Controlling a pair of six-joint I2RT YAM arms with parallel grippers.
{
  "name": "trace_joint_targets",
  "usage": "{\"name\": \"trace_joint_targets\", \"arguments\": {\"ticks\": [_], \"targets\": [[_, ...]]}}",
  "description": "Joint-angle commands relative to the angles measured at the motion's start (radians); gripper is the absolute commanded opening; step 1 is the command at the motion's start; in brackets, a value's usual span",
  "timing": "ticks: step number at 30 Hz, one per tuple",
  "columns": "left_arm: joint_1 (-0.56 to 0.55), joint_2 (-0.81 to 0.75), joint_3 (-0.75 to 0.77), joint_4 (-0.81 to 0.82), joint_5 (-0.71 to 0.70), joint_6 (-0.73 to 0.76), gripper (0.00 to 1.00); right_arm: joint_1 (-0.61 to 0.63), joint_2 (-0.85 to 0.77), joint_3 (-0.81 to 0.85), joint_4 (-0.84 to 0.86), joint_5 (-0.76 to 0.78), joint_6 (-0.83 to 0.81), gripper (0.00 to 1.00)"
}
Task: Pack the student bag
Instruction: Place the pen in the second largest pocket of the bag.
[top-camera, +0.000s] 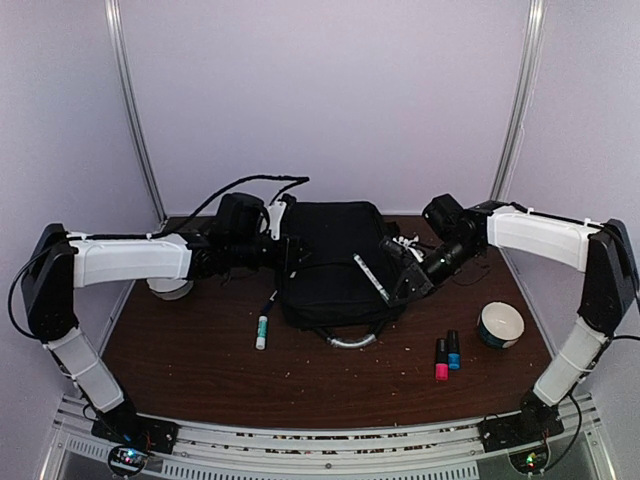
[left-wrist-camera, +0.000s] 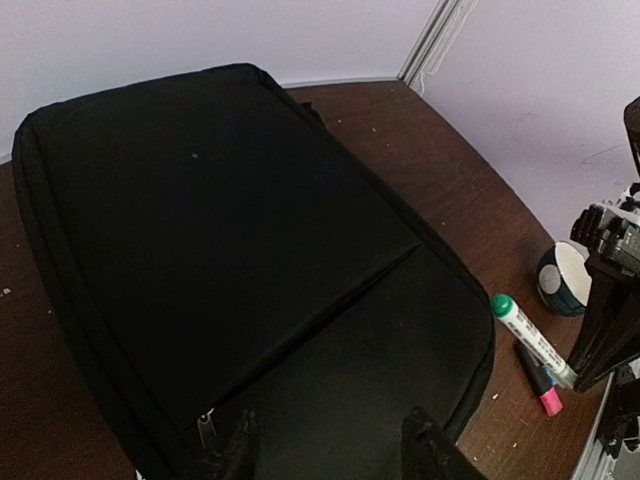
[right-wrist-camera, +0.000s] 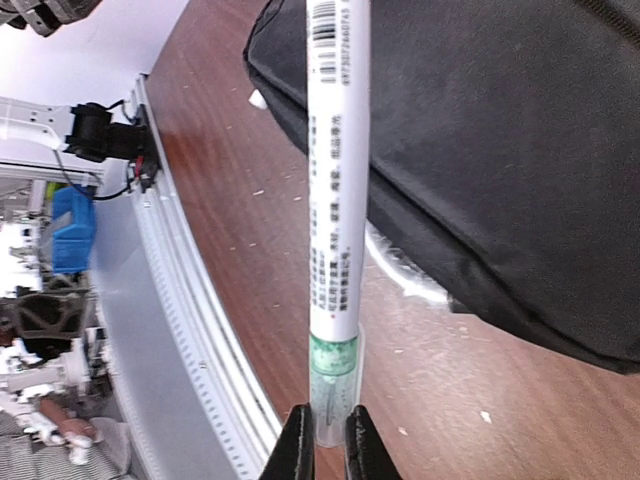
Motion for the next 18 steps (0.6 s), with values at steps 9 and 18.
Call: {"name": "trace_joint_targets", "arguments": {"ticks": [9,18], "targets": [[-0.001,0.115,0.014,-0.047,-0.083,-0.048,0.49,-0.006,0.151,-0.015,0.090,-0.296,0.220,0.06],[-0.002,0.118,0.002,-0.057,-0.083,-0.070,0.49,-0.033,0.215,-0.086,0.256,-0.325,0.445,0.07]]}}
